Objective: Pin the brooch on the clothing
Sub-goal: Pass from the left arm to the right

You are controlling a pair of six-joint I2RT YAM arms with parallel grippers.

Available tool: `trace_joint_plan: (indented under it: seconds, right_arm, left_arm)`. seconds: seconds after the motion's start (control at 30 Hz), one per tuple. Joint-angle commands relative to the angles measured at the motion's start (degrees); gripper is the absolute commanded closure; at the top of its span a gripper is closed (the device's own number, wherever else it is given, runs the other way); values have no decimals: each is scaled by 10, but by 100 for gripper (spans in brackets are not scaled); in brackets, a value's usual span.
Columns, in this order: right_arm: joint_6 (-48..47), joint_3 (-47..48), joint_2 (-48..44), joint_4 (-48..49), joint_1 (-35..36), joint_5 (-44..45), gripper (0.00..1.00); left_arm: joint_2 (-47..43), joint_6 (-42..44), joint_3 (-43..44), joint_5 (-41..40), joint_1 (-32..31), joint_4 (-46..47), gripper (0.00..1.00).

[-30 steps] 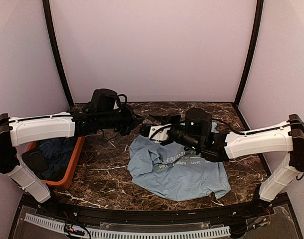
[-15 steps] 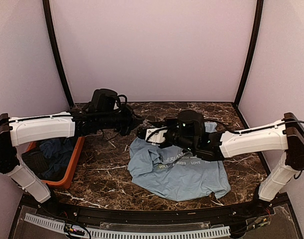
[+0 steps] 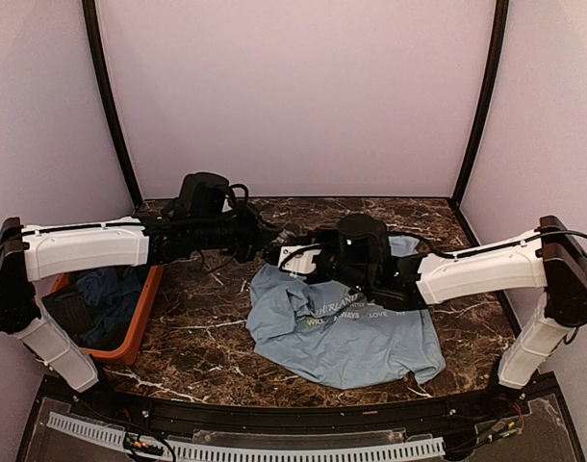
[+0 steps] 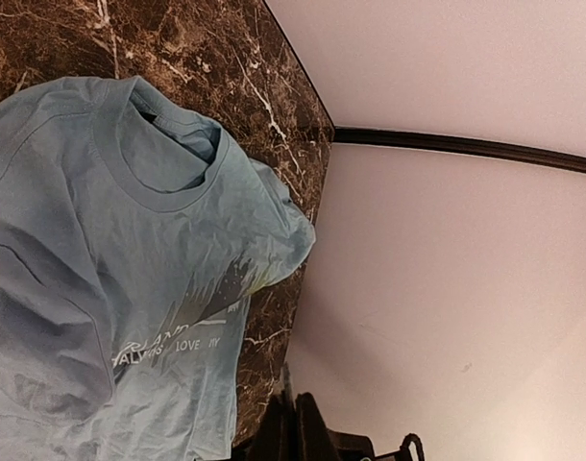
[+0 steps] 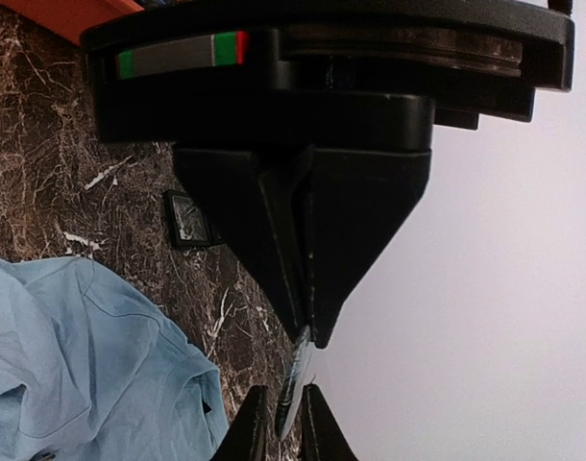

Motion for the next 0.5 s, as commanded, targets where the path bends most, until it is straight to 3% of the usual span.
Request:
trace_joint_plan:
  seconds: [0.0, 0.13, 0.4, 0.43, 0.47]
  right_arm:
    - [14, 18, 13, 16, -4, 10, 89]
    - [20, 27, 16, 2, -6, 12, 100]
    - [33, 38, 8, -21, -9, 10, 100]
    - [41, 39, 3, -27, -9, 8, 100]
    - [57, 40, -5, -35, -9, 6, 100]
  left_arm:
    - [5, -7, -11, 9, -3, 17, 99]
    - [5, -9, -14, 11, -3, 23, 99]
    - [-1, -9, -23, 12, -3, 38, 99]
    - [-2, -9, -25, 17, -2, 41, 96]
    - [-7, -7, -32, 19, -2, 51, 86]
